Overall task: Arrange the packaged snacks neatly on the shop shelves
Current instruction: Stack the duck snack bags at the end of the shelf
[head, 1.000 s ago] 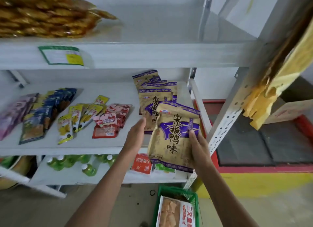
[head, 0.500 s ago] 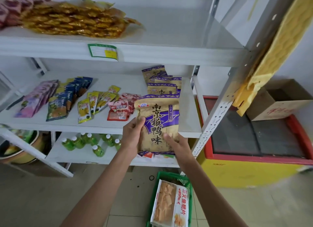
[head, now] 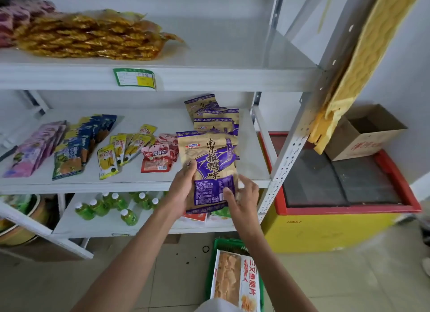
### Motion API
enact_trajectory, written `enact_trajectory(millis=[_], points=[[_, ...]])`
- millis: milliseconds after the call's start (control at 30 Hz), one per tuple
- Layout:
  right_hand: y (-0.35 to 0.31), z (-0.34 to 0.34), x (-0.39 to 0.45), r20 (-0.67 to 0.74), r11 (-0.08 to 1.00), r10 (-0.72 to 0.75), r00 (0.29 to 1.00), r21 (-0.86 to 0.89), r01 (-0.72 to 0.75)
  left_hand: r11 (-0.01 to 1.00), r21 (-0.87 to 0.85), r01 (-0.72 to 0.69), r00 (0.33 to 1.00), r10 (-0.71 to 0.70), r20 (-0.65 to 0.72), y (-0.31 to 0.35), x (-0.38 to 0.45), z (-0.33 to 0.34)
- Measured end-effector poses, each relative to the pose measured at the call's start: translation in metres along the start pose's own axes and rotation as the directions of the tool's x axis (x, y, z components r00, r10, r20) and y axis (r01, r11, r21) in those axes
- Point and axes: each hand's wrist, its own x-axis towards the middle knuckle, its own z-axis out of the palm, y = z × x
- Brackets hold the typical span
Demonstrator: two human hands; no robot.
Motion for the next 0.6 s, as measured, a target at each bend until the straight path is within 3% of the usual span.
enact_trajectory(millis=[100, 233, 400, 500, 567, 600], points=[[0.0, -0.005, 0.007, 0.084, 0.982, 0.116, 0.99, 0.14, -0.127, 1.0, -0.023, 0.014, 0.998, -0.012, 0.067, 0.008, -0.008, 0.001], [-0.001, -0.007, 0.0, 0.076, 0.976, 0.097, 0.992, 0.189, -0.11, 1.0, -0.01, -0.025, 0.996, 0.026, 0.086, 0.011, -0.006, 0.003], [0.003, -0.008, -0.006, -0.024, 0.947, 0.1, 0.995, 0.308, -0.088, 0.971, 0.145, -0.19, 0.954, 0.217, -0.207, -0.003, 0.0, 0.009], [0.004, -0.006, -0.007, -0.185, 0.983, 0.122, 0.975, 0.159, -0.093, 0.904, 0.269, -0.333, 0.872, 0.404, -0.277, -0.021, -0.006, 0.011], [0.005, -0.001, -0.006, -0.261, 0.998, 0.051, 0.964, -0.018, -0.058, 0.915, 0.257, -0.311, 0.923, 0.355, -0.147, -0.02, -0.013, 0.022], [0.004, 0.001, -0.007, -0.212, 0.991, -0.054, 0.976, -0.129, 0.026, 0.939, 0.23, -0.254, 0.961, 0.272, -0.048, -0.017, -0.014, 0.029]])
